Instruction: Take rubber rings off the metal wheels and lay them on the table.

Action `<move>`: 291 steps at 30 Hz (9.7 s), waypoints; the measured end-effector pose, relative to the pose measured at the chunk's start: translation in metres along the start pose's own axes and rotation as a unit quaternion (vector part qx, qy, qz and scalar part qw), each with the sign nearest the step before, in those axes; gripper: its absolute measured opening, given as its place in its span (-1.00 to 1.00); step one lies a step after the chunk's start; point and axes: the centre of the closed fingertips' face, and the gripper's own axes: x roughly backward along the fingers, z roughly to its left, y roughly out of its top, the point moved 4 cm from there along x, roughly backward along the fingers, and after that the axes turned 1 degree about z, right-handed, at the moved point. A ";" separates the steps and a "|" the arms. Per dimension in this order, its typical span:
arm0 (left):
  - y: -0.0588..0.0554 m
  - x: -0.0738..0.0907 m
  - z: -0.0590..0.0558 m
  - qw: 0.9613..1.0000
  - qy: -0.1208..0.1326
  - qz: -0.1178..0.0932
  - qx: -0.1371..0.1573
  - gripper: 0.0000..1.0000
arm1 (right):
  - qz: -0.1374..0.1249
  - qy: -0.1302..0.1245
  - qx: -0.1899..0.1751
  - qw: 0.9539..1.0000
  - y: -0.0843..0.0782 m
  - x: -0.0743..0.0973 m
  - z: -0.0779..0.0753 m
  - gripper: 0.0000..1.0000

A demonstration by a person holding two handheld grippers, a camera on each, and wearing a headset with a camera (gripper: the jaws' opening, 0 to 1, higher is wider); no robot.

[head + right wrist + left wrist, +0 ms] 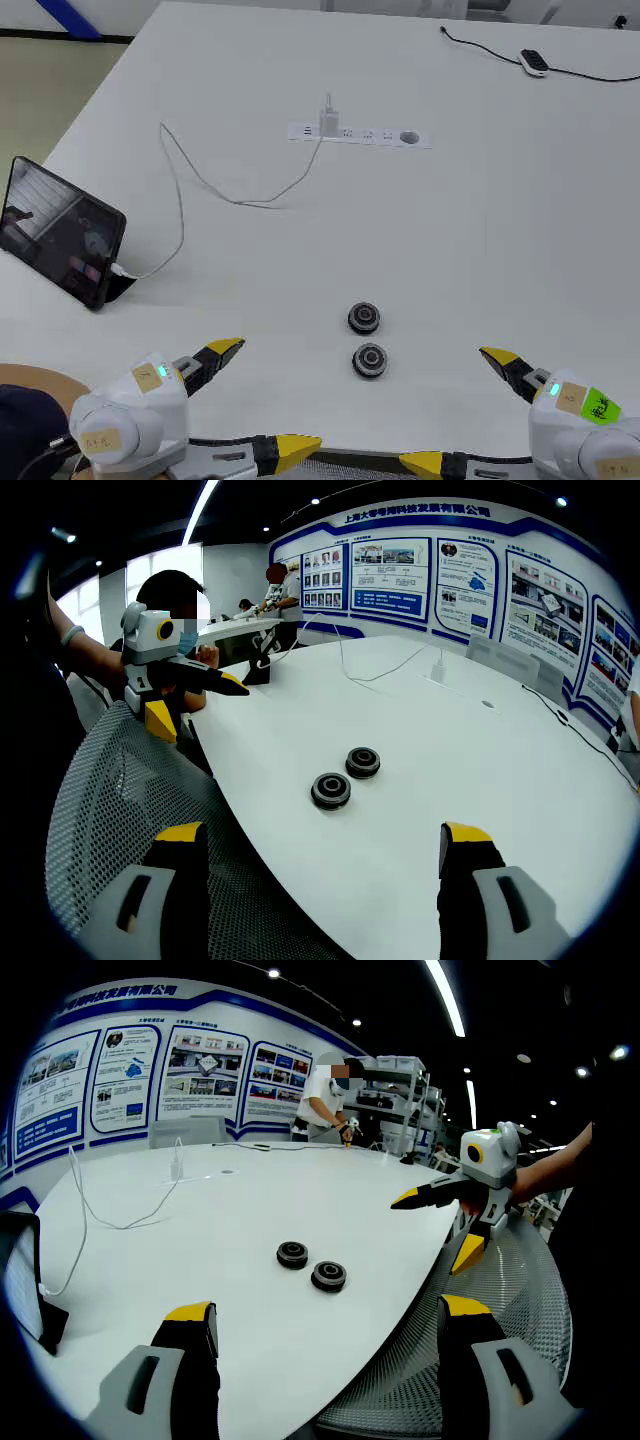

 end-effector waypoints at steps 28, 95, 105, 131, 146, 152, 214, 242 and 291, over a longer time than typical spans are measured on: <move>-0.003 -0.002 -0.001 1.000 -0.006 0.005 0.007 0.76 | 0.011 0.005 -0.003 1.000 -0.004 -0.001 0.001 0.89; 0.010 -0.062 -0.017 0.994 -0.076 0.064 -0.041 0.03 | 0.028 0.056 -0.041 0.997 -0.004 -0.043 0.008 0.05; 0.013 -0.075 -0.017 0.993 -0.076 0.072 -0.052 -0.18 | 0.034 0.059 -0.042 0.997 -0.005 -0.049 0.005 -0.15; 0.014 -0.118 -0.008 0.985 -0.078 0.111 -0.103 -0.47 | 0.029 0.051 -0.069 0.996 -0.002 -0.060 -0.007 -0.49; 0.006 -0.138 -0.008 0.978 -0.081 0.143 -0.129 -0.61 | 0.026 0.051 -0.084 0.995 -0.004 -0.065 -0.009 -0.59; 0.002 -0.143 -0.008 0.973 -0.088 0.155 -0.144 -0.64 | 0.023 0.047 -0.092 0.994 -0.005 -0.065 -0.012 -0.59; -0.007 -0.149 -0.001 0.969 -0.093 0.166 -0.160 -0.74 | -0.029 0.061 -0.413 0.908 -0.021 -0.097 -0.032 -0.76; -0.006 -0.150 -0.002 0.970 -0.092 0.167 -0.154 -0.74 | -0.033 0.096 -0.460 0.882 -0.022 -0.092 -0.027 -0.75; -0.005 -0.149 -0.002 0.971 -0.092 0.162 -0.149 -0.74 | -0.049 0.098 -0.499 0.860 -0.022 -0.092 -0.033 -0.88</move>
